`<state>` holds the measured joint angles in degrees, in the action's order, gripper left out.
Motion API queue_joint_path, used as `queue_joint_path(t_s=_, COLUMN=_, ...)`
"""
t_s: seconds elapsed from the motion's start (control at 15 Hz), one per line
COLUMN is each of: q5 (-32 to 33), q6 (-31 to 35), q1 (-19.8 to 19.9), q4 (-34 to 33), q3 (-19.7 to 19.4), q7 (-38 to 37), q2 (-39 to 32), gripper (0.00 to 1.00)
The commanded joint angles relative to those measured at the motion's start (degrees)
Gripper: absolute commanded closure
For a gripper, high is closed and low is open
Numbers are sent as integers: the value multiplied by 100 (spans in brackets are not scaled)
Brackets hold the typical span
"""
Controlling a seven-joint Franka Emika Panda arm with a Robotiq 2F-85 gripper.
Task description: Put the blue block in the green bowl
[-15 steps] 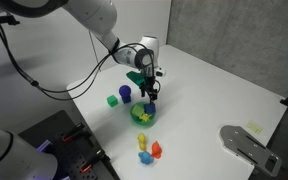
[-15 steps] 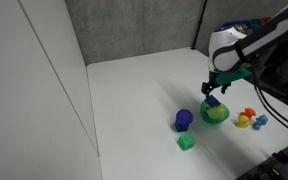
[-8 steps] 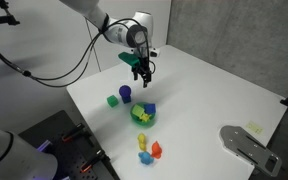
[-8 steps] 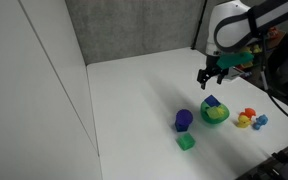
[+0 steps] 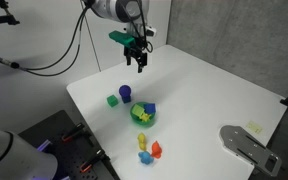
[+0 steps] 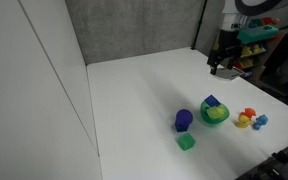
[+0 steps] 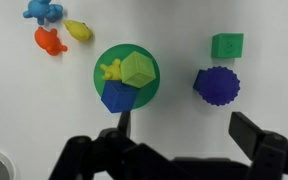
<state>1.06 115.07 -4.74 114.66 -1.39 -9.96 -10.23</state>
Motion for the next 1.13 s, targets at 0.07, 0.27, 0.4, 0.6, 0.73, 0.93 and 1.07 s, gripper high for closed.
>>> queue_joint_path(t_s=0.07, q5=61, q6=-477, q1=181, q4=506, q3=49, q7=248, q2=1150, gripper=0)
queue_joint_path(t_s=0.27, q5=74, q6=-777, q1=285, q4=647, q3=25, q7=353, q2=1769, gripper=0)
queue_joint_path(t_s=0.4, q5=100, q6=-934, q1=379, q4=707, q3=-5, q7=418, q2=2137, gripper=0)
queue_joint_path(t_s=0.6, q5=112, q6=-930, q1=511, q4=824, q3=-52, q7=612, q2=2597, gripper=0)
queue_joint_path(t_s=0.73, q5=100, q6=-910, q1=575, q4=888, q3=-73, q7=710, q2=2803, gripper=0)
queue_joint_path(t_s=0.93, q5=124, q6=-921, q1=630, q4=1024, q3=-98, q7=872, q2=2963, gripper=0)
queue_joint_path(t_s=1.07, q5=43, q6=-911, q1=631, q4=893, q3=-55, q7=721, q2=2826, gripper=0)
